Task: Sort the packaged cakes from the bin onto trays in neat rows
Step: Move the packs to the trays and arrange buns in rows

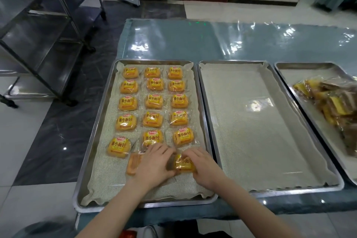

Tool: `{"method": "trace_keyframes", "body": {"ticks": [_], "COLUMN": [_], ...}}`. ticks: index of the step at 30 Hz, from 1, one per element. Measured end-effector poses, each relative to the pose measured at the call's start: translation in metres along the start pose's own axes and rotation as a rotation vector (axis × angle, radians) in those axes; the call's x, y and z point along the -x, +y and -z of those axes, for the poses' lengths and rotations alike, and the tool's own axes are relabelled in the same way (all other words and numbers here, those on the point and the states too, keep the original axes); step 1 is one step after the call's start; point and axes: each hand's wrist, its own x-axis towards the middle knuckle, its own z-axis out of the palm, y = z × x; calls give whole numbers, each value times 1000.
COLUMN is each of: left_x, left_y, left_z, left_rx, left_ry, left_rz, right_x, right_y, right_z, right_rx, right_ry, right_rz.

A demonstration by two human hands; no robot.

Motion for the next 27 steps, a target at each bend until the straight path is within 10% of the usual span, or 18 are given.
{"method": "trace_keyframes", "body": {"ticks": [21,27], "left_x": [44,66], "left_y": [-30,-39], "left_z": [6,8], "left_rx": [-63,-152], "left_ry": [57,90], "left_rz": [54,12], "right_x": [-10,-20], "right_y": [-16,-53], "right_z": [-15,-25], "right_rx": [87,95], "right_ry": [142,-173], "right_rz": [52,150]}}
